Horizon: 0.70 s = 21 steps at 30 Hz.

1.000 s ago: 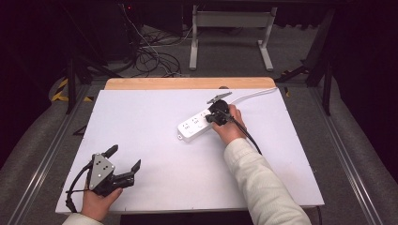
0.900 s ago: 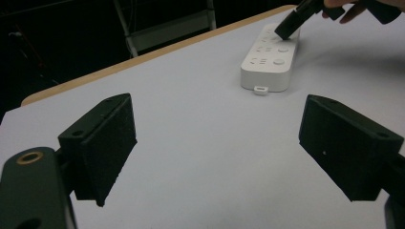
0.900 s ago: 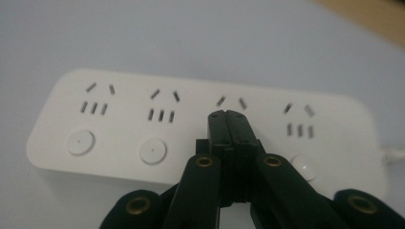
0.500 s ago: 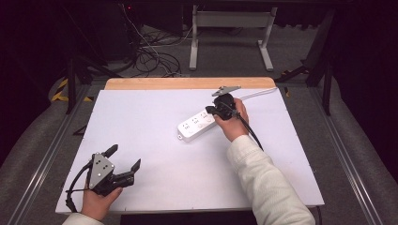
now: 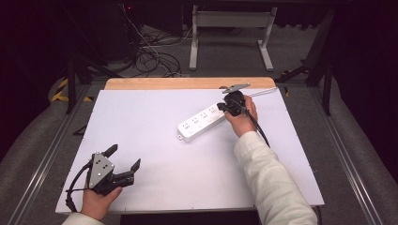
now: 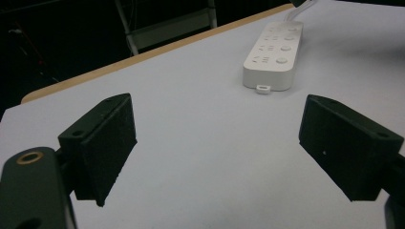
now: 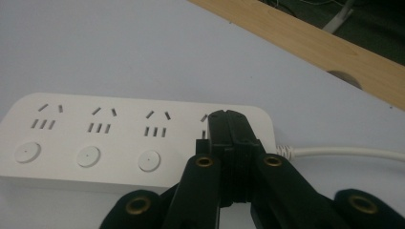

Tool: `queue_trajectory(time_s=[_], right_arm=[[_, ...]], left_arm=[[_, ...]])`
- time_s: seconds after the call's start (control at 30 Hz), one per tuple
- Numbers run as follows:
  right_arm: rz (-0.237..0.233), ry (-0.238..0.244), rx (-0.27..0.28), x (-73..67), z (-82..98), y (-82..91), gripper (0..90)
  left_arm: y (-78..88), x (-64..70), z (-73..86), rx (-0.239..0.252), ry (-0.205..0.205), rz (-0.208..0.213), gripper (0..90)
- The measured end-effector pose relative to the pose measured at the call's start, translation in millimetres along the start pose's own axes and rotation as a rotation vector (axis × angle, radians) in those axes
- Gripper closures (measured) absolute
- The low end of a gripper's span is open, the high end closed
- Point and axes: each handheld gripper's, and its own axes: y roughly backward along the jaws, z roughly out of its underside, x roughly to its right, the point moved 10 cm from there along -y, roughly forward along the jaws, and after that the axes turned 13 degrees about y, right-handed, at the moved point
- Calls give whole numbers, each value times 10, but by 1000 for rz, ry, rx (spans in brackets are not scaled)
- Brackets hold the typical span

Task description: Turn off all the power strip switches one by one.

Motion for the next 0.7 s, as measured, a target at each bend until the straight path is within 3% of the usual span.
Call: queue_trajectory(time_s=[0.13, 0.43, 0.7], right_arm=[[-12, -17, -11, 17, 52, -59, 900], [-22, -2, -68, -15, 156, -184, 900], [-42, 3, -83, -61, 181, -220, 900]], left_arm=[[1, 3, 0, 0, -3, 0, 133], [2, 0, 3, -2, -2, -1, 133], [0, 5, 5, -3, 0, 1, 133]])
